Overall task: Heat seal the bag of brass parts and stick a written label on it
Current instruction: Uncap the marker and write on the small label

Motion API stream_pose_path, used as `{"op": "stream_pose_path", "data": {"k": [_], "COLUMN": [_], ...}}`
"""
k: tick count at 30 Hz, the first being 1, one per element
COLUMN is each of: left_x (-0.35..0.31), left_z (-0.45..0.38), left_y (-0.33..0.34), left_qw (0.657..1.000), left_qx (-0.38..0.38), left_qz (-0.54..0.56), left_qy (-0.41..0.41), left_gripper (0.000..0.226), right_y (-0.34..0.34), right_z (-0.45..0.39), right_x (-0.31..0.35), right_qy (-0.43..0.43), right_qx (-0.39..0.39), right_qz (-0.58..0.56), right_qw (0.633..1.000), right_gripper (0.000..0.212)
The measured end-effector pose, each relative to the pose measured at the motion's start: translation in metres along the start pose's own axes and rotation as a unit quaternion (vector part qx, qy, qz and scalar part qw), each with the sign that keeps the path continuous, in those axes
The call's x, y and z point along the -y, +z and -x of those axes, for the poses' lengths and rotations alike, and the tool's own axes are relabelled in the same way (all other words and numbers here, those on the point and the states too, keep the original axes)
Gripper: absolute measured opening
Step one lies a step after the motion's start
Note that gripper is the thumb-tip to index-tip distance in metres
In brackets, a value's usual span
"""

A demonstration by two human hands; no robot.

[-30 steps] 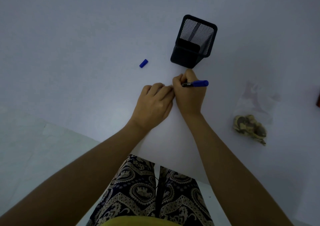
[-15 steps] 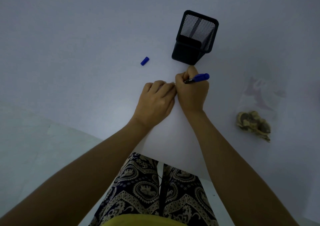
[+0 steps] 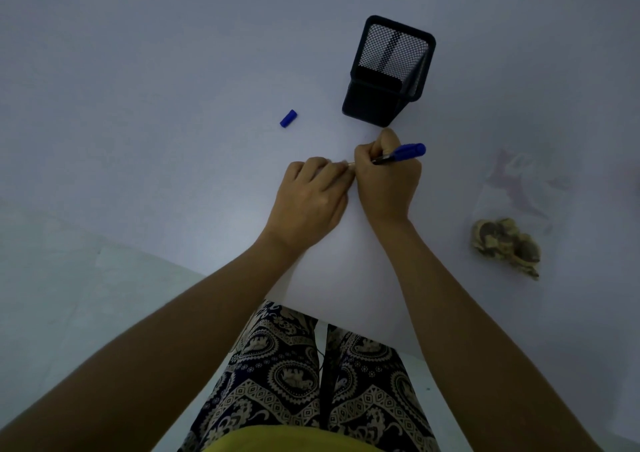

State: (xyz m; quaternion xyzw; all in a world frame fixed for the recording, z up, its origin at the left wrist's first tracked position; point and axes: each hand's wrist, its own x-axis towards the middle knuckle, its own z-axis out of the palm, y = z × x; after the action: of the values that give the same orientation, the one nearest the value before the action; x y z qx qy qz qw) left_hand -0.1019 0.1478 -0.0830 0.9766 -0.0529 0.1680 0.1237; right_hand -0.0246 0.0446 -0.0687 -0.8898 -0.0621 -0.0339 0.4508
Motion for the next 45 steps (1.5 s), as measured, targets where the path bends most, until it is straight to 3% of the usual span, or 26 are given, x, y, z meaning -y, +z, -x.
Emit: {"op": "stream_pose_path", "data": {"k": [5,19,28,38,42,45], "left_x": [-0.0005,-0.0001,-0.0003,-0.0008,-0.0004,0.0003], "left_z": [-0.0005,0.0008,-0.0006,-0.0001,-0.0005,0.0003], "left_y": [-0.0012,0.0,-0.0007,-0.0016,-0.0009,-0.0009], "left_qw": [1.0,1.0,1.0,1.0,1.0,1.0], "left_qx": [-0.003,-0.011,-0.007,-0.005,0.003,0.004], "left_qz": [-0.001,0.008,0.008,0.006,0.002,0.003], "left_qy": [0.001,0.002,0.0,-0.004,-0.002,-0.002], "left_gripper": [0.024,0.023,0.023,0.026,0.027,0.027], "right_y": [0.0013,0.0011,0.0016,0.0001,-0.0001,0.0], "right_z": [0.0,0.002,-0.0004,0.0012,-0.0008,0.0], "right_x": [0.0008,-0.0005,0.0014,0.0033,0.0054,0.0054], "right_qy": [0.021,0.002,0.011,0.012,0.023,0.029], "right_qx": [0.007,0.004,-0.001,-0.004,-0.021,-0.016], "right_qz": [-0.013,-0.024,-0.011,-0.006,-0.005,-0.002], "right_qw": [1.0,1.0,1.0,1.0,1.0,0.999], "right_gripper": [0.031,0.019,0.032,0.028,0.042,0.035]}}
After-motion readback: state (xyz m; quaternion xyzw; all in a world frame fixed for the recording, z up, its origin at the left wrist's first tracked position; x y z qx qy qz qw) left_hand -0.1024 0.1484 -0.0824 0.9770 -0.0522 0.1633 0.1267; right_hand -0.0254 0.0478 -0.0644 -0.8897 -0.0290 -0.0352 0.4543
